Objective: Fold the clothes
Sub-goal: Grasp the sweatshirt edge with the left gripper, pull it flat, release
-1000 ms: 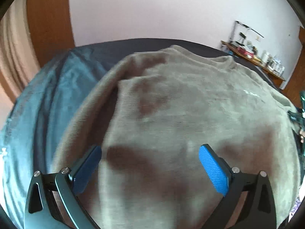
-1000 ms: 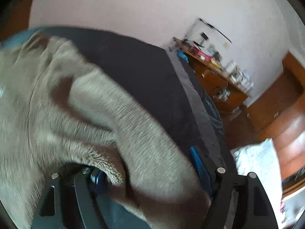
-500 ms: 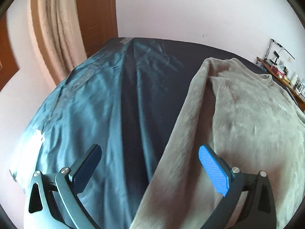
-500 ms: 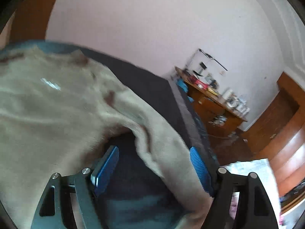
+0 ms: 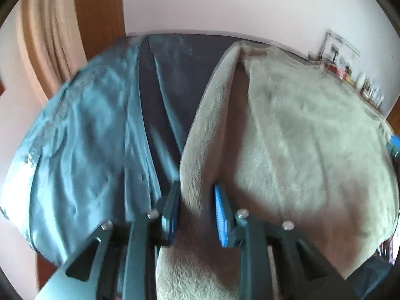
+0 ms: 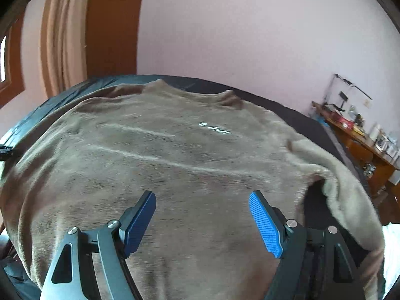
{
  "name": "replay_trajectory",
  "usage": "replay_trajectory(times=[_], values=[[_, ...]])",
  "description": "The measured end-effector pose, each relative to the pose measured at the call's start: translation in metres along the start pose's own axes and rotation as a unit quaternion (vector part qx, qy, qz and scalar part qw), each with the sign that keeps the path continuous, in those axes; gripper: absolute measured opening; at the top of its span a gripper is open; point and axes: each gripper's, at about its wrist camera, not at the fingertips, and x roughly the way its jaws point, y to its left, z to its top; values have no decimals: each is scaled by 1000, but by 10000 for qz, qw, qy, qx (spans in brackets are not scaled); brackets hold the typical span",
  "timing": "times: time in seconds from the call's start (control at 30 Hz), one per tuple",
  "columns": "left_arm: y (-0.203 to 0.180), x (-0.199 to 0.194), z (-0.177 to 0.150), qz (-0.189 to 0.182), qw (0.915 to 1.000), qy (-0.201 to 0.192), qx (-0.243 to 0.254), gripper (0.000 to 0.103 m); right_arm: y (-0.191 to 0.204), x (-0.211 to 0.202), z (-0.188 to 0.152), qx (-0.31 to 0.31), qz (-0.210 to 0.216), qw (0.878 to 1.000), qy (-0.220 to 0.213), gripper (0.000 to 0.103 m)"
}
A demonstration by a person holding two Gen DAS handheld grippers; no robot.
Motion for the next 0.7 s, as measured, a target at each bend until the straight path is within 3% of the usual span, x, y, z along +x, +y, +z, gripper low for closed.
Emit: replay_trajectory(times=[0.1, 0.2, 0.3, 0.33, 0.43, 0.53, 0.63, 0.7], values=[[-3, -4, -1, -25, 10000, 13, -33, 10, 16, 2, -3, -229, -119, 9997, 5, 79], [0, -11, 0, 73, 9998, -104, -183, 8, 17, 10, -6, -296, -136, 9995, 64, 79], [6, -26, 11, 369, 9976, -380, -440, 7, 10, 18, -9, -144, -133, 9995, 240, 79], [8, -33, 19, 657, 9954, -542, -442, 7, 7, 20, -11, -48, -136, 9994, 303, 79], [7, -57, 49, 1613, 9805, -1093, -233, 7, -4, 25, -14, 232, -88, 9987, 435, 79], [12, -80, 80, 2025, 9679, -1471, -233, 7, -13, 27, -18, 476, -30, 9975, 524, 79], [22, -80, 109, 2750, 9465, -1667, -282, 7, -18, 33, -21, 589, 39, 9961, 657, 79], [33, -66, 127, 3025, 9395, -1557, -394, 7, -19, 36, -23, 604, 65, 9956, 711, 79]])
